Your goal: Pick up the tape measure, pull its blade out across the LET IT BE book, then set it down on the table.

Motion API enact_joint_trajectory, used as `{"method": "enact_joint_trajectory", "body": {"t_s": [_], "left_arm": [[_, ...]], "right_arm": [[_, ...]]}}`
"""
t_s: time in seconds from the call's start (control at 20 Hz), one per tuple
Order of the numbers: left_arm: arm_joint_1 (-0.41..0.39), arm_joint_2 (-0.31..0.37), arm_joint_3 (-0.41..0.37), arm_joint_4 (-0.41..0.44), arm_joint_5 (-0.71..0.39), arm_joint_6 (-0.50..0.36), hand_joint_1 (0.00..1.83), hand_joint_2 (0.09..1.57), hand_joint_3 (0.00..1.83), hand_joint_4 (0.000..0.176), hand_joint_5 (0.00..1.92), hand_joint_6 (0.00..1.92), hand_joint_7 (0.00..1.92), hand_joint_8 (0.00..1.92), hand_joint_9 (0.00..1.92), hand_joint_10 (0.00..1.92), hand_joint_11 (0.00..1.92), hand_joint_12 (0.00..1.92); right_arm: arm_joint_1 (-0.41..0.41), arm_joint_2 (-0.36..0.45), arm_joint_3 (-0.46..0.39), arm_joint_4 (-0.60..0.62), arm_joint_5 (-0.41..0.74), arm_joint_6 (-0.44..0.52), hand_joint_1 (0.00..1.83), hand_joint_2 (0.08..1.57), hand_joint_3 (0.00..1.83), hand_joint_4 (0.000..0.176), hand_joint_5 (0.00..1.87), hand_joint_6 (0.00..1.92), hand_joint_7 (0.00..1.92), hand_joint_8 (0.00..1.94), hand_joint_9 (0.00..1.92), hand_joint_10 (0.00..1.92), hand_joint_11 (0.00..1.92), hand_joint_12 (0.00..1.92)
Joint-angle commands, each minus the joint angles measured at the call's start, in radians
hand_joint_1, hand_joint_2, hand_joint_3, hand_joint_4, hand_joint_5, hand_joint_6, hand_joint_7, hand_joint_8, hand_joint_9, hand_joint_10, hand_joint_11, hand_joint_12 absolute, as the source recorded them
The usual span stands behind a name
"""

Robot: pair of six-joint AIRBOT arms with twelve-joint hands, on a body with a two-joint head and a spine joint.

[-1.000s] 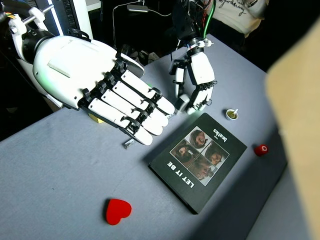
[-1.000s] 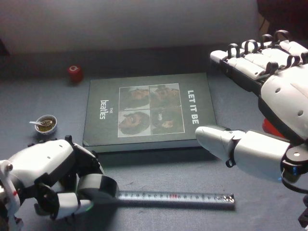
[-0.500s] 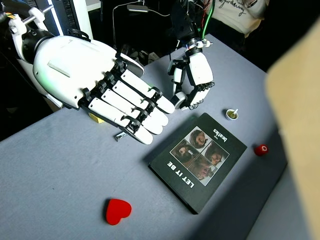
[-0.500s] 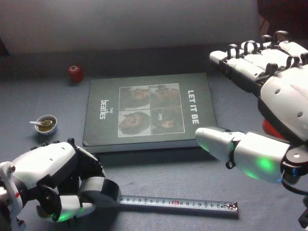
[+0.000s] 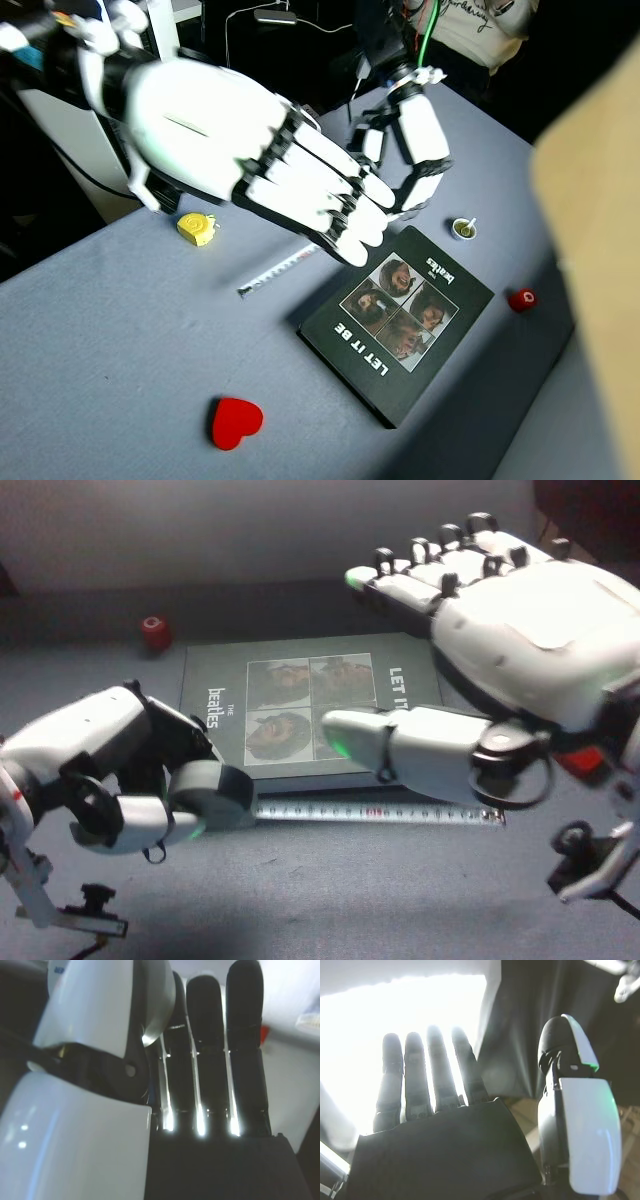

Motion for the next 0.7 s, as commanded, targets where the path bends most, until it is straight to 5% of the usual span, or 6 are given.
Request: {"method": "enact_joint_trajectory", "body": {"t_s": [0.0, 0.25, 0.35, 0.55, 0.65], "left_arm": [[-0.025, 0.008, 0.012, 0.038, -0.081, -0.015, 1.38, 1.08, 0.0, 0.0, 1.11, 0.61, 1.05, 0.82, 0.92, 1.26, 0.88, 1.04], [-0.116, 0.023, 0.085, 0.043, 0.017, -0.008, 1.38, 1.08, 0.0, 0.0, 1.11, 0.63, 1.05, 0.81, 0.93, 1.25, 0.89, 1.05], [-0.141, 0.022, 0.115, 0.044, 0.045, -0.01, 1.38, 1.08, 0.0, 0.0, 1.11, 0.63, 1.04, 0.81, 0.94, 1.24, 0.89, 1.05], [-0.188, 0.019, 0.188, 0.066, 0.11, -0.013, 1.38, 1.08, 0.0, 0.0, 1.1, 0.64, 1.04, 0.82, 0.94, 1.24, 0.89, 1.04], [-0.2, 0.021, 0.216, 0.073, 0.127, -0.014, 1.38, 1.08, 0.0, 0.0, 1.11, 0.64, 1.04, 0.82, 0.94, 1.24, 0.89, 1.04]], "right_arm": [[0.013, -0.023, 0.017, -0.073, 0.054, -0.002, 0.13, 1.15, 0.0, 0.011, 0.18, 0.0, 0.2, 0.0, 0.13, 0.0, 0.0, 0.51], [-0.019, -0.094, 0.083, -0.107, 0.098, -0.005, 0.13, 1.15, 0.0, 0.01, 0.19, 0.0, 0.2, 0.0, 0.13, 0.0, 0.0, 0.51], [-0.028, -0.103, 0.094, -0.108, 0.096, -0.008, 0.27, 1.12, 0.0, 0.003, 0.19, 0.0, 0.21, 0.0, 0.14, 0.0, 0.0, 0.5], [-0.02, -0.126, 0.142, -0.105, 0.094, -0.006, 0.79, 1.04, 0.0, 0.0, 0.35, 0.02, 0.37, 0.02, 0.34, 0.04, 0.0, 0.93], [-0.006, -0.13, 0.161, -0.078, 0.064, -0.007, 0.89, 1.05, 0.0, 0.0, 0.42, 0.01, 0.44, 0.01, 0.43, 0.03, 0.0, 1.12]]}}
